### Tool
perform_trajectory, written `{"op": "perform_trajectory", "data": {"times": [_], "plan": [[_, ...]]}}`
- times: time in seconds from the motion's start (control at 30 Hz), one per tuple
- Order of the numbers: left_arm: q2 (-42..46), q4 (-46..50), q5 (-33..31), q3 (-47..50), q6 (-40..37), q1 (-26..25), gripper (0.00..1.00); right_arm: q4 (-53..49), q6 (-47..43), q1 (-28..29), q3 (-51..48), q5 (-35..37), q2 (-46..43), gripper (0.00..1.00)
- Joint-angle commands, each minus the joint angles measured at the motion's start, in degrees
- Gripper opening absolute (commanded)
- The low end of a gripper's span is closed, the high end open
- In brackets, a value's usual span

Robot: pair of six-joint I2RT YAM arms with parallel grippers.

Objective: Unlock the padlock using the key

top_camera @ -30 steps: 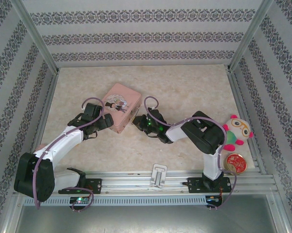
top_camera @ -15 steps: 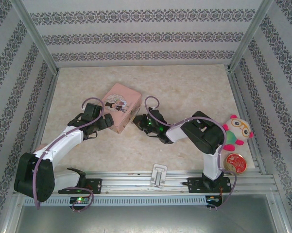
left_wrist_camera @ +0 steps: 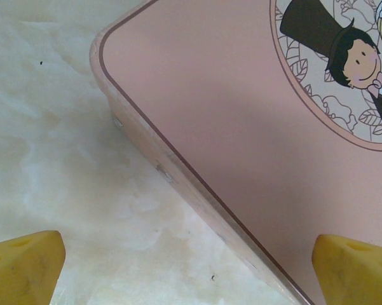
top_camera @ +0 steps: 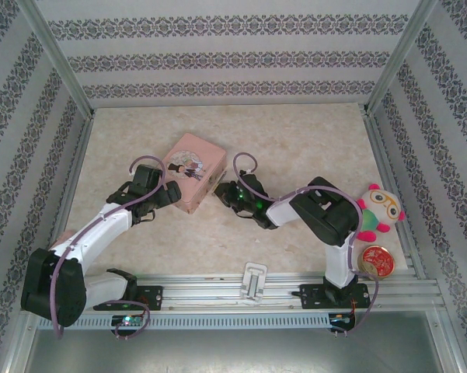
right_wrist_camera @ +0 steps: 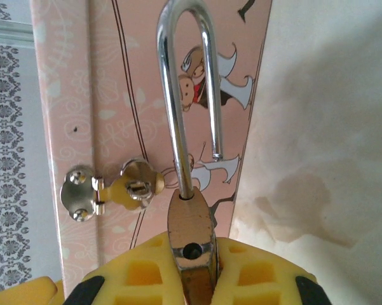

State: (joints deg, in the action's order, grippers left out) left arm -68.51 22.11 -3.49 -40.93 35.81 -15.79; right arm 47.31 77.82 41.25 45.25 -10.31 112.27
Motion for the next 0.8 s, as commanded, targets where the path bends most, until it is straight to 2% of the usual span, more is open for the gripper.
{"op": "perform_trajectory", "data": {"times": [0.0,0.17,0.33,0.4,0.67,0.77], "plan": [[1.4,0.4,-0.6,-0.1,-0.3,-0.3,0.99,0.2,-1.7,-1.1,0.0,1.3,-1.5,0.0],[2.7,0.7,0.1,-0.6,0.3,-0.3,0.99,-2.4,-4.4,-2.6,-1.5,0.6,-4.7,0.0],[4.4,1.3,0.5,-1.0,0.7,-0.3,0.99,-13.3,-11.1,-4.3,-3.2,-1.1,-12.3,0.0],[5.1,1.7,0.8,-1.2,0.7,-0.1,0.99,-20.7,-14.6,-5.2,-3.4,-1.9,-16.5,0.0],[7.4,2.2,2.2,-2.0,1.7,0.8,0.99,-62.2,-34.4,-10.8,2.2,-1.2,-33.6,0.0],[7.9,2.1,2.7,-2.3,2.1,1.1,0.99,-70.7,-39.4,-15.4,3.3,-4.0,-37.0,0.0]]}}
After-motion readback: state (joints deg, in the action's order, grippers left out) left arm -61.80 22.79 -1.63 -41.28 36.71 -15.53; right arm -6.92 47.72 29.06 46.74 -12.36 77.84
